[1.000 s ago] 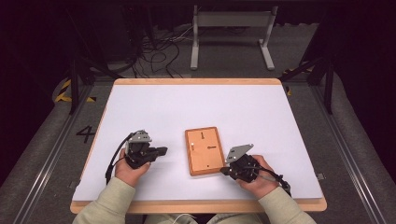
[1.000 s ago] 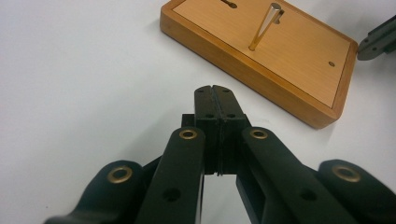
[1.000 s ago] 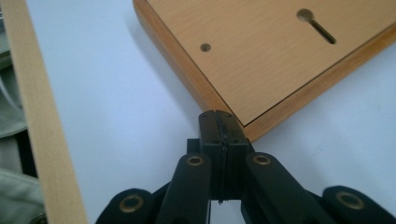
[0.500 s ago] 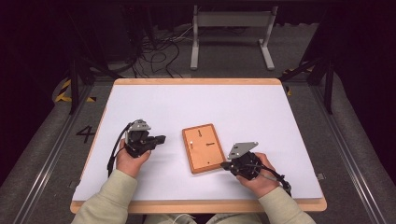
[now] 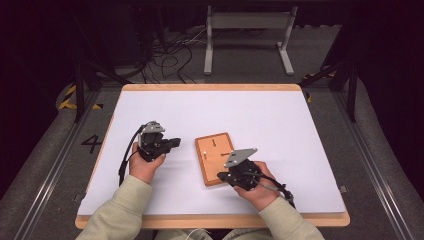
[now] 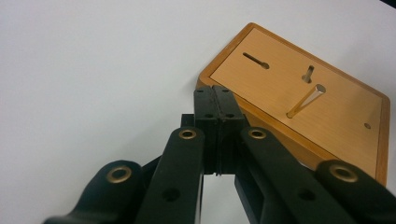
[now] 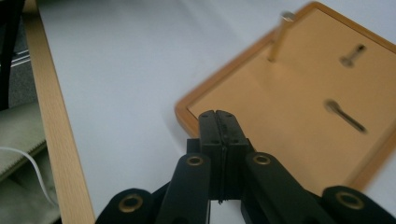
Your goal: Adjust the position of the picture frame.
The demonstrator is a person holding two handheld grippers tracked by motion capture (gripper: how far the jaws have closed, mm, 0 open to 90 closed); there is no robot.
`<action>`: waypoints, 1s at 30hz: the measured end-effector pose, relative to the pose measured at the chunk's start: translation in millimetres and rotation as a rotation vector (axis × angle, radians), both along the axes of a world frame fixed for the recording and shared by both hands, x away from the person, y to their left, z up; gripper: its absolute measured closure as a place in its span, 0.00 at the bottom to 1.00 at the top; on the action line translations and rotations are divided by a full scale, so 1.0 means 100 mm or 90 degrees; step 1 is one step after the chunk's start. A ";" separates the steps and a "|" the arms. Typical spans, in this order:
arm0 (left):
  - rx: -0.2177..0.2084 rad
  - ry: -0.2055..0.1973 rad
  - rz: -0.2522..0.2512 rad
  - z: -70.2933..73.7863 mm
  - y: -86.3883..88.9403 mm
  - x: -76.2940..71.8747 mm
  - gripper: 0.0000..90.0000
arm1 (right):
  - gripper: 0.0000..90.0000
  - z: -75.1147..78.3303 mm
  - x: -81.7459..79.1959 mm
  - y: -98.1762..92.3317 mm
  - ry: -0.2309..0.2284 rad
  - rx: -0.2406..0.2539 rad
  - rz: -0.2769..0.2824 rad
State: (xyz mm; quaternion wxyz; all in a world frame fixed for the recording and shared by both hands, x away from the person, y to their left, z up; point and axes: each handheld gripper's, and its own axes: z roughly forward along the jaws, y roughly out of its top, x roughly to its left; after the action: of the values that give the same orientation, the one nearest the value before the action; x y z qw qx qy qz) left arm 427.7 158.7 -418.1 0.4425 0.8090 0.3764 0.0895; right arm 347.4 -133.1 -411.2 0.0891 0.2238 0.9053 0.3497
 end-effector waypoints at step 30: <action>0.000 0.001 0.002 -0.05 0.13 -0.05 1.00 | 1.00 -0.21 0.11 0.10 0.048 -0.133 -0.017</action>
State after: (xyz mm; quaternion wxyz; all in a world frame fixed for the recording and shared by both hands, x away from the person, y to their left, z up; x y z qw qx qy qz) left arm 422.5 171.3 -423.4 0.4419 0.8085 0.3783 0.0895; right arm 358.4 -123.2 -432.0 0.0828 0.2380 0.9366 0.2434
